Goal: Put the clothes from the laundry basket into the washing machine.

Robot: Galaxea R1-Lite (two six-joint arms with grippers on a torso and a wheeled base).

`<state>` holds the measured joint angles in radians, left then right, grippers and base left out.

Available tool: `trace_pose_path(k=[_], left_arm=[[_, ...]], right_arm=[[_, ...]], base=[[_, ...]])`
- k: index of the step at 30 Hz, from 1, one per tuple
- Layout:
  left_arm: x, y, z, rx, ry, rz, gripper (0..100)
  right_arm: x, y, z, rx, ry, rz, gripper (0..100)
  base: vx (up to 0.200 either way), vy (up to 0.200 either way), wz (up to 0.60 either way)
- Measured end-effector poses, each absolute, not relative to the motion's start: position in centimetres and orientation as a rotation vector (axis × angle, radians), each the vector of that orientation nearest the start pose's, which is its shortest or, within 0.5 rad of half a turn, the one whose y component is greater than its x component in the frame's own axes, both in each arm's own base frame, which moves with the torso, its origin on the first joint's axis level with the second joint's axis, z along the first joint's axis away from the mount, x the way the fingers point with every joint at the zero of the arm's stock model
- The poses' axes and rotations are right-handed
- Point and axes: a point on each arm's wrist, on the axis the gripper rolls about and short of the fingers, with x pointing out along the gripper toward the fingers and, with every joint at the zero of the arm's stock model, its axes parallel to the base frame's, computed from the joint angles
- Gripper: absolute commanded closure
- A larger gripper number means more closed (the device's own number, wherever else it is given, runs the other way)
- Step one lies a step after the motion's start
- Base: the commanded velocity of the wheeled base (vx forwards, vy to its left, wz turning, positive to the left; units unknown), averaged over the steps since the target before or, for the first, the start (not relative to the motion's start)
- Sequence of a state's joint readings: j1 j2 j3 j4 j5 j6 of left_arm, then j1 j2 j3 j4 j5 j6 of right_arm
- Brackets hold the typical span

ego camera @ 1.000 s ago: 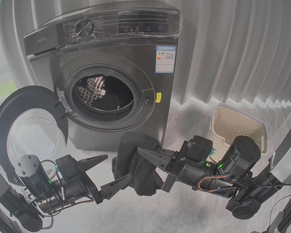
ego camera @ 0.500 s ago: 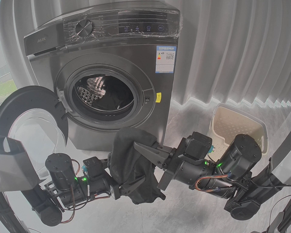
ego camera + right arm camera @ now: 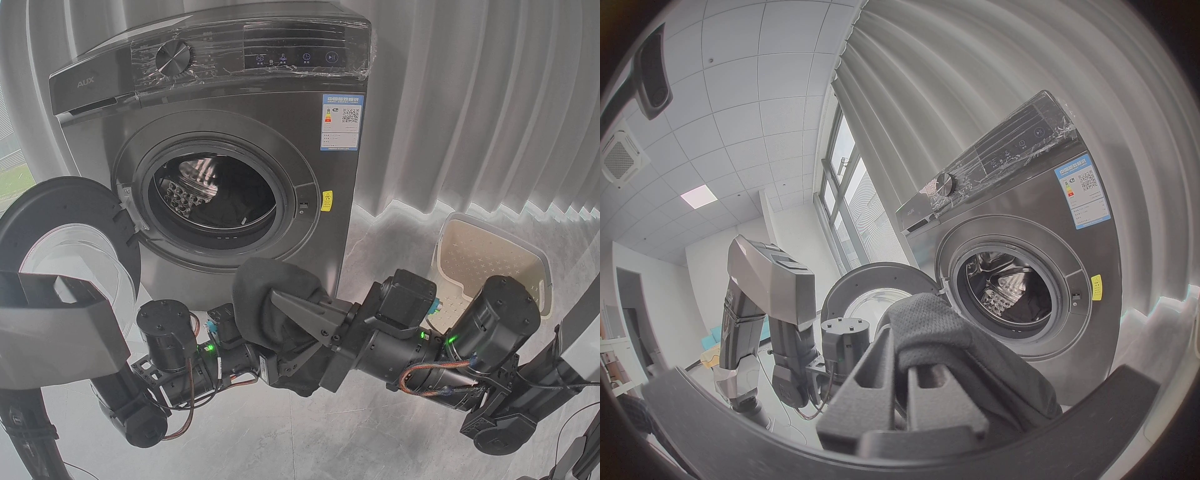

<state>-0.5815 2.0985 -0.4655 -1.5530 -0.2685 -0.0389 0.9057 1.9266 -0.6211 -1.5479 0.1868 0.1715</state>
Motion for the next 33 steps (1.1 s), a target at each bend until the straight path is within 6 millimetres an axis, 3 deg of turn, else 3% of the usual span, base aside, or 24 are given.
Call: trace_pose_path(k=[2, 3, 16, 27, 33], left_arm=[[26.4, -18.0, 7.1, -0.025, 0.098, -0.846, 0], [26.4, -18.1, 7.0, -0.026, 0.099, -0.845, 100], [26.3, -17.8, 7.7, -0.053, 0.092, -0.836, 100], [23.4, -16.2, 10.8, -0.064, 0.028, -0.848, 100], [22.3, -15.6, 12.5, -0.074, -0.023, -0.851, 100]], right_arm=[[19.6, 25.6, 15.8, 0.245, -0.149, 1.104, 100], [19.7, 25.6, 15.8, 0.245, -0.152, 1.102, 100], [21.7, 24.3, 16.9, 0.256, -0.201, 1.029, 100], [25.5, 21.4, 16.8, 0.248, -0.220, 0.869, 100], [26.1, 21.2, 15.9, 0.263, -0.190, 0.813, 100]], base=[[0.000, 0.000, 0.00], [0.000, 0.000, 0.00], [0.000, 0.000, 0.00], [0.000, 0.000, 0.00], [0.000, 0.000, 0.00]])
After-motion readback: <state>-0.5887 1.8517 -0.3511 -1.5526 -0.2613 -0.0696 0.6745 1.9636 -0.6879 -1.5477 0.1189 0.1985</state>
